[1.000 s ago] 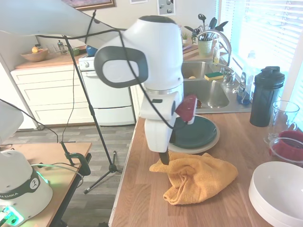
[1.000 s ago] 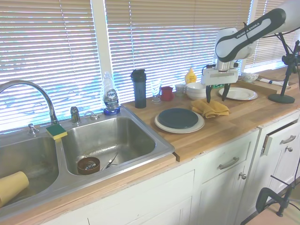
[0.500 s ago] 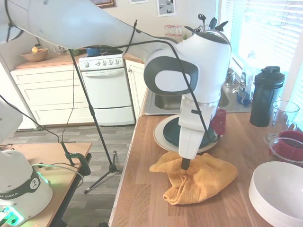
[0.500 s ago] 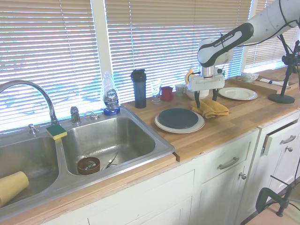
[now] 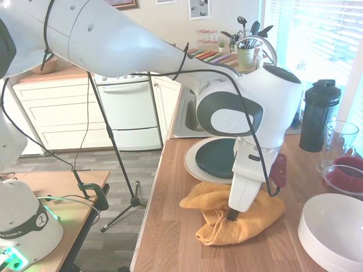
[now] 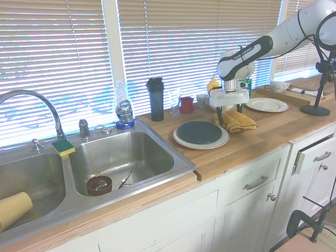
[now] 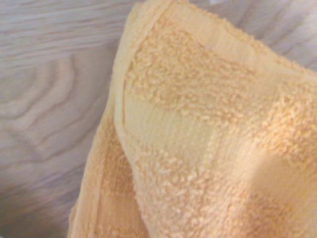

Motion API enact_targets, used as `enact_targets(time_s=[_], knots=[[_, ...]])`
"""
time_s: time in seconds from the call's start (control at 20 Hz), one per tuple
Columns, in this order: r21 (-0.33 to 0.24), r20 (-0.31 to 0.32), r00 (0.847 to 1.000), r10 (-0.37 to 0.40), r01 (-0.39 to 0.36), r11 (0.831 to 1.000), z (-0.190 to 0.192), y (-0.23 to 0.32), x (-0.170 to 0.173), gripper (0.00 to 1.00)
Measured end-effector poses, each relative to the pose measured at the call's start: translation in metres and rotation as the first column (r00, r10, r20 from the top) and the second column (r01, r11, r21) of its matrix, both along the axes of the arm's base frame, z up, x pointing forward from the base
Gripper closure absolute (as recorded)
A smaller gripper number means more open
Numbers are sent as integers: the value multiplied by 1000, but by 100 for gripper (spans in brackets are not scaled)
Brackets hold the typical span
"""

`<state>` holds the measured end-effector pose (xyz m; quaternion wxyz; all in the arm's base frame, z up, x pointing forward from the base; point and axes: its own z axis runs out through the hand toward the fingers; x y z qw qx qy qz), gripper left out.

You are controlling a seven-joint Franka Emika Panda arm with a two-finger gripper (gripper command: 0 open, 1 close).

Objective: Wipe the blue plate in counterclockwise motion

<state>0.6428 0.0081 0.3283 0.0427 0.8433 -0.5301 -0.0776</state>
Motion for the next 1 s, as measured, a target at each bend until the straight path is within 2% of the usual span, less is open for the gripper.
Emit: enact_targets(time_s=[1.0], knots=[[4,-3,1000,17,-17,1000,0,8,0,100]])
